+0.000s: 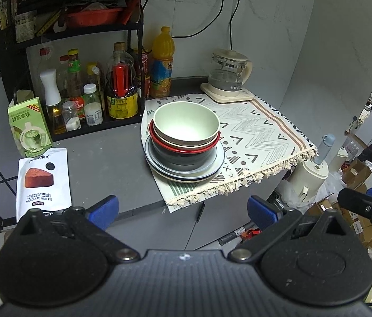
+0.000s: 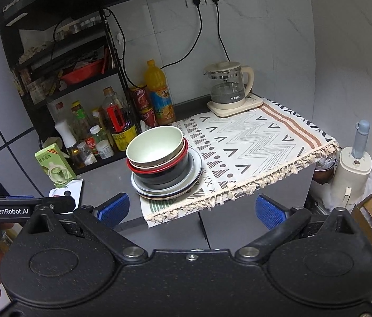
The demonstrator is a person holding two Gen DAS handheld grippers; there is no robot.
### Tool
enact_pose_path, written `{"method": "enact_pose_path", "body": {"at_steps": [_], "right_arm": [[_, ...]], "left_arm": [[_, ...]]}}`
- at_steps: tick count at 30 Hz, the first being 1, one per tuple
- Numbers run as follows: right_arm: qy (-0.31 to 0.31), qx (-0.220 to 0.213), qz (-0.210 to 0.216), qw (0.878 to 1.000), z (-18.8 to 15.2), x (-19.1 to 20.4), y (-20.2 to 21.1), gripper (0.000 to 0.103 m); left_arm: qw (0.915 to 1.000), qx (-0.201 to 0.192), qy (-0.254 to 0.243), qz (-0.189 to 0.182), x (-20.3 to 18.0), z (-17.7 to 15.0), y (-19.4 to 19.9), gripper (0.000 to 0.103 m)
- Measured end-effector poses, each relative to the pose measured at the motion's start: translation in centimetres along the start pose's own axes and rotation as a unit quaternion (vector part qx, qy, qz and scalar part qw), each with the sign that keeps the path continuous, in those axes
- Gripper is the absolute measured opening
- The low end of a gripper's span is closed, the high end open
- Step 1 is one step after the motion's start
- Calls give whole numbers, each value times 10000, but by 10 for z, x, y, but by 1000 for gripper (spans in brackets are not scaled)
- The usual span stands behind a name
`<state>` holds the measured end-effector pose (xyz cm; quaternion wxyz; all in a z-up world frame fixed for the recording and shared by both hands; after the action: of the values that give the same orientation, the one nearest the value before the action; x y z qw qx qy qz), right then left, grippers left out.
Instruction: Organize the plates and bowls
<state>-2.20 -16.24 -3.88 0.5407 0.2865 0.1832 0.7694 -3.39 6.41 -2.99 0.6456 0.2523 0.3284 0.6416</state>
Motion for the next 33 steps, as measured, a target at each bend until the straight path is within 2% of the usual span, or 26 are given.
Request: {"method": "enact_pose_path", "body": {"at_steps": [33], "right_arm": [[63, 256, 37, 9996, -9, 4, -7, 103]], "left_arm": [[9999, 130, 97, 39, 1, -7, 1, 103]]}}
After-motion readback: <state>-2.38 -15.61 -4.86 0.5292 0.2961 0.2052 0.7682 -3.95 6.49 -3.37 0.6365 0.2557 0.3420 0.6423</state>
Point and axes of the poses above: each gripper's, at about its wrist camera, not at the fingertips, and y roughly against the way its jaws point, x to its left, z to its top, the point moved 10 cm from there along -y, roughly the way its jaws point, and after that the axes turned 5 degrees about x, right-handed, at the moved point
